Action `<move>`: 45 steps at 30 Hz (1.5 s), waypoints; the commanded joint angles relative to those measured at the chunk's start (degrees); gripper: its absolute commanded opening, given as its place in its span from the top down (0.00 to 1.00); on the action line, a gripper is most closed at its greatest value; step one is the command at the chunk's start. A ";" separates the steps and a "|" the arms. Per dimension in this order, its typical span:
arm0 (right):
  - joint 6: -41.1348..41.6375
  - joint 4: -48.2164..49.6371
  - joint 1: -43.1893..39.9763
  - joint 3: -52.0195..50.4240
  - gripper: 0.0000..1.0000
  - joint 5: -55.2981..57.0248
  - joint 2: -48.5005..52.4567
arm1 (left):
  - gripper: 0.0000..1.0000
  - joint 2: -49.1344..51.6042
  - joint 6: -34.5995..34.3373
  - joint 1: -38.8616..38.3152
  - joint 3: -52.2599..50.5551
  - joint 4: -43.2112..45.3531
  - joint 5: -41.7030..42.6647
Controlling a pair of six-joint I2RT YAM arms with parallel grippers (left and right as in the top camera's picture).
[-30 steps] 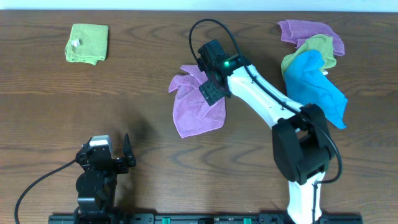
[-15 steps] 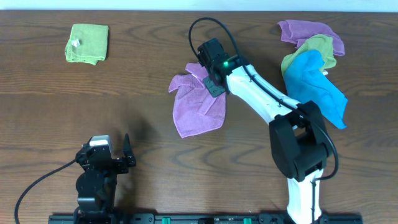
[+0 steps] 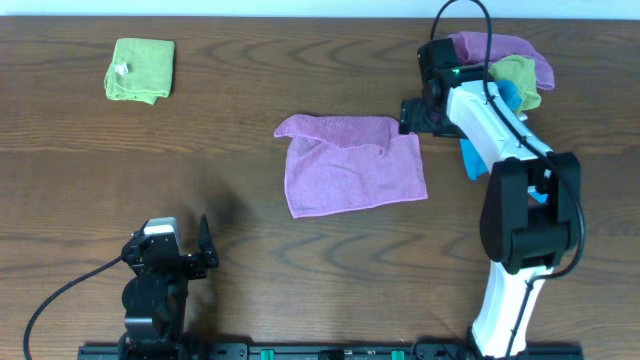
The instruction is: Fold the cloth
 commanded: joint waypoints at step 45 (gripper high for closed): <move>-32.89 0.98 16.11 -0.04 0.17 -1.22 -1.33 | 0.05 -0.33 0.39 0.13 -1.27 -0.31 -0.15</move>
